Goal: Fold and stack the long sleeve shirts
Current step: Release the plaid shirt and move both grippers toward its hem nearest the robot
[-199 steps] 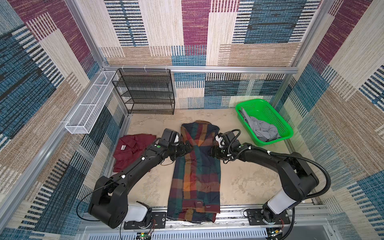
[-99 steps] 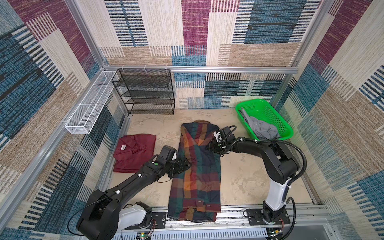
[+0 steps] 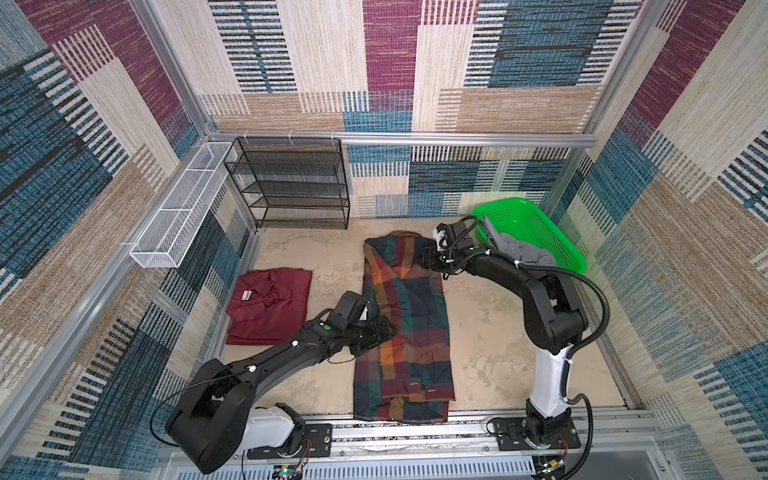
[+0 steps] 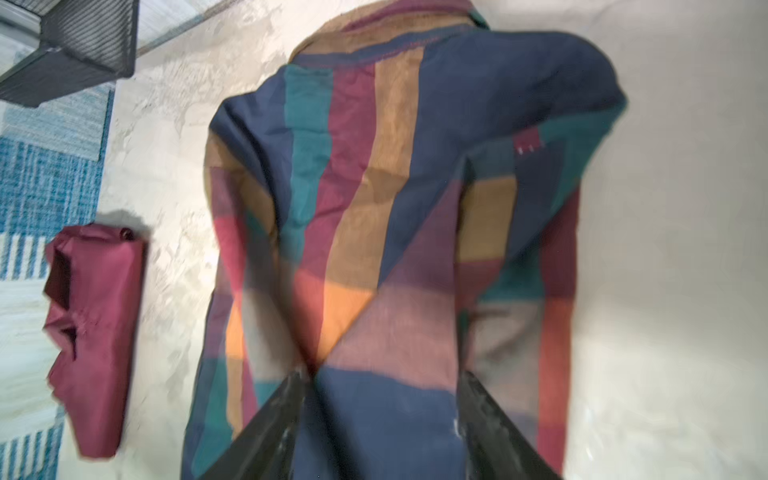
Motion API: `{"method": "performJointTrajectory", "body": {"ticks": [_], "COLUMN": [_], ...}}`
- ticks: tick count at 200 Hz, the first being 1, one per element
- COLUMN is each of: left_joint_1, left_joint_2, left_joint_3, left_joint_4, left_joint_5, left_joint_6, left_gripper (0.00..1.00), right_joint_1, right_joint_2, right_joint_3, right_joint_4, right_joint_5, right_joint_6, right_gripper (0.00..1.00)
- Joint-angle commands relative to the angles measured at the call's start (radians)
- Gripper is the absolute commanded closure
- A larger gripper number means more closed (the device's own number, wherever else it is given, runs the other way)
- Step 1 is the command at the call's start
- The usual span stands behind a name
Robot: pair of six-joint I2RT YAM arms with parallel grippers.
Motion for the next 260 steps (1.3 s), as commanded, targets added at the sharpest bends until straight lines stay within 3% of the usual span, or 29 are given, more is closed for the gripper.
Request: {"method": "performJointTrajectory", "body": {"ticks": [1, 64, 110, 167, 201, 206, 234, 260], "left_joint_1": [-0.036, -0.135, -0.182, -0.188, -0.188, -0.187, -0.187, -0.187], "left_joint_2": [0.005, 0.095, 0.172, 0.134, 0.124, 0.122, 0.102, -0.016], "left_joint_3": [-0.011, -0.032, -0.007, 0.010, 0.033, 0.035, 0.056, 0.058], "left_joint_4": [-0.030, -0.031, -0.011, -0.027, -0.021, -0.021, -0.066, -0.193], "left_joint_5": [-0.044, -0.104, -0.119, -0.150, -0.151, -0.152, -0.147, -0.188], "left_joint_6": [-0.011, -0.005, -0.013, -0.008, -0.009, -0.008, 0.011, 0.029], "left_gripper": [0.14, 0.33, 0.53, 0.89, 0.95, 1.00, 1.00, 1.00], "right_joint_1": [0.018, 0.071, 0.073, 0.077, 0.081, 0.083, 0.084, 0.091], "right_joint_2": [-0.107, -0.423, -0.533, -0.568, -0.591, -0.596, -0.615, -0.652], "right_joint_3": [-0.067, -0.318, -0.419, -0.494, -0.563, -0.571, -0.604, -0.631], "right_joint_4": [0.005, 0.005, 0.005, 0.019, 0.033, 0.035, 0.028, -0.007], "right_joint_5": [-0.063, -0.040, -0.053, -0.077, -0.080, -0.079, -0.079, -0.071], "right_joint_6": [0.007, 0.023, 0.041, 0.059, 0.073, 0.074, 0.081, 0.088], "right_gripper": [0.39, 0.38, 0.38, 0.38, 0.39, 0.39, 0.39, 0.39]}}
